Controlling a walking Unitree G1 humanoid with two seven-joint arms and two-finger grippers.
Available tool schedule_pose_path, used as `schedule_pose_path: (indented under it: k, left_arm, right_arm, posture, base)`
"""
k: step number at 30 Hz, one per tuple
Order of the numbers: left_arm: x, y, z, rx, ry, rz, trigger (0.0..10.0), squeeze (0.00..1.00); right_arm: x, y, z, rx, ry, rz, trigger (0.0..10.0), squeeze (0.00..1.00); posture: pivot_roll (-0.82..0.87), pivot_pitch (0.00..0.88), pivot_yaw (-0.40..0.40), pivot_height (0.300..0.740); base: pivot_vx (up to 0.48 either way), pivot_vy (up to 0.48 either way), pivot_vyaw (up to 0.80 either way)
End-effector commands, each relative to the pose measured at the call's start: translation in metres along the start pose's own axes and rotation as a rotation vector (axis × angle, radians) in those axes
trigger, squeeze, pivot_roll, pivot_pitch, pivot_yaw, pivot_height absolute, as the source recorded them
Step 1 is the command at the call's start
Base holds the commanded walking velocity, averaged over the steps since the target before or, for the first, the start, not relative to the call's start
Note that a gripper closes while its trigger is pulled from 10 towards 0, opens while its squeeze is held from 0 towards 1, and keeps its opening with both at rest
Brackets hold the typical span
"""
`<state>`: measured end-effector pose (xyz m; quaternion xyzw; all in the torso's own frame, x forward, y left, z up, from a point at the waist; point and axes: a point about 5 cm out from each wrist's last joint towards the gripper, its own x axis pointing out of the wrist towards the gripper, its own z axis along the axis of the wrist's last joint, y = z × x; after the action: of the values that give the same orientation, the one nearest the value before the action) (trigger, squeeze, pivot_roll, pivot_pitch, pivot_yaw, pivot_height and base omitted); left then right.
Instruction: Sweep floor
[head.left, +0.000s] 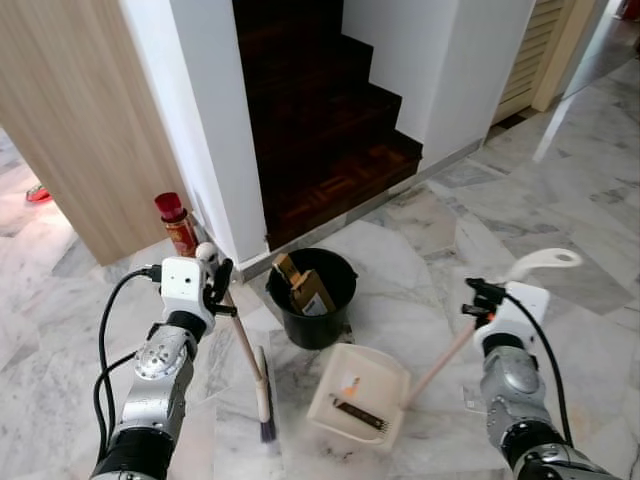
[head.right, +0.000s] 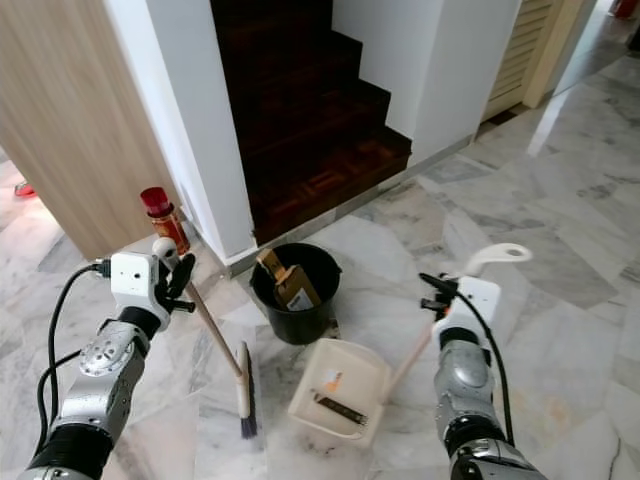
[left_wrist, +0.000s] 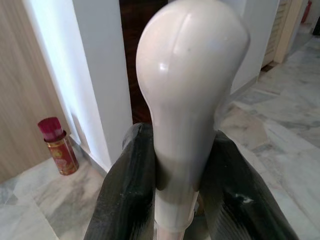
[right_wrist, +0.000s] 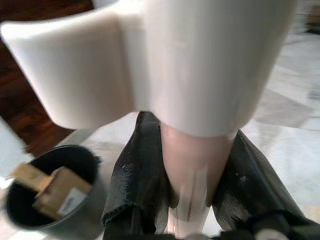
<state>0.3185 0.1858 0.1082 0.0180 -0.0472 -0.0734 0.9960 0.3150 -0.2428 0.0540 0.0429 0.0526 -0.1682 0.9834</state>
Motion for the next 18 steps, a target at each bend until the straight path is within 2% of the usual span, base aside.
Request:
schedule_pose_path:
  k: [1, 3, 6, 10, 11, 12, 13, 15, 18]
  left_arm:
    - [0.002, 0.002, 0.009, 0.007, -0.041, 0.006, 10.0, 0.0]
    - [0.002, 0.002, 0.009, 0.007, -0.042, 0.006, 10.0, 0.0]
    - [0.002, 0.002, 0.009, 0.007, -0.043, 0.007, 10.0, 0.0]
    - [0.002, 0.002, 0.009, 0.006, -0.042, 0.007, 10.0, 0.0]
    - [0.002, 0.002, 0.009, 0.006, -0.042, 0.007, 10.0, 0.0]
    - [0.002, 0.002, 0.009, 0.006, -0.042, 0.007, 10.0, 0.0]
    - [0.002, 0.002, 0.009, 0.006, -0.042, 0.008, 10.0, 0.0]
    - [0.002, 0.003, 0.01, 0.007, -0.044, 0.009, 10.0, 0.0]
    - [0.002, 0.003, 0.009, 0.007, -0.044, 0.011, 10.0, 0.0]
  right_arm:
    - [0.004, -0.01, 0.009, 0.03, -0.026, -0.082, 10.0, 0.0]
    - [0.005, -0.014, 0.01, 0.043, -0.029, -0.116, 10.0, 0.0]
    - [0.005, -0.028, 0.013, 0.118, -0.041, -0.235, 10.0, 0.0]
    - [0.006, -0.034, 0.015, 0.18, -0.043, -0.295, 10.0, 0.0]
    - [0.006, -0.039, 0.017, 0.232, -0.048, -0.337, 10.0, 0.0]
    - [0.006, -0.039, 0.017, 0.232, -0.048, -0.337, 10.0, 0.0]
    - [0.007, -0.043, 0.02, 0.298, -0.058, -0.381, 10.0, 0.0]
    - [0.009, -0.045, 0.027, 0.377, -0.093, -0.415, 10.0, 0.0]
    - [0.013, -0.043, 0.035, 0.398, -0.121, -0.41, 10.0, 0.0]
  posture:
    - [0.05, 0.062, 0.018, 0.74]
    - [0.05, 0.062, 0.018, 0.74]
    - [0.05, 0.062, 0.018, 0.74]
    - [0.05, 0.062, 0.016, 0.74]
    - [0.05, 0.062, 0.016, 0.74]
    - [0.05, 0.062, 0.016, 0.74]
    - [0.05, 0.064, 0.016, 0.74]
    - [0.05, 0.064, 0.016, 0.74]
    - [0.05, 0.064, 0.016, 0.74]
  base:
    - [0.0, 0.0, 0.0]
    - [0.0, 0.0, 0.0]
    - [0.0, 0.0, 0.0]
    - [0.0, 0.0, 0.0]
    - [0.0, 0.0, 0.0]
    - [0.0, 0.0, 0.0]
    - [0.0, 0.0, 0.0]
    - [0.0, 0.0, 0.0]
    - [0.0, 0.0, 0.0]
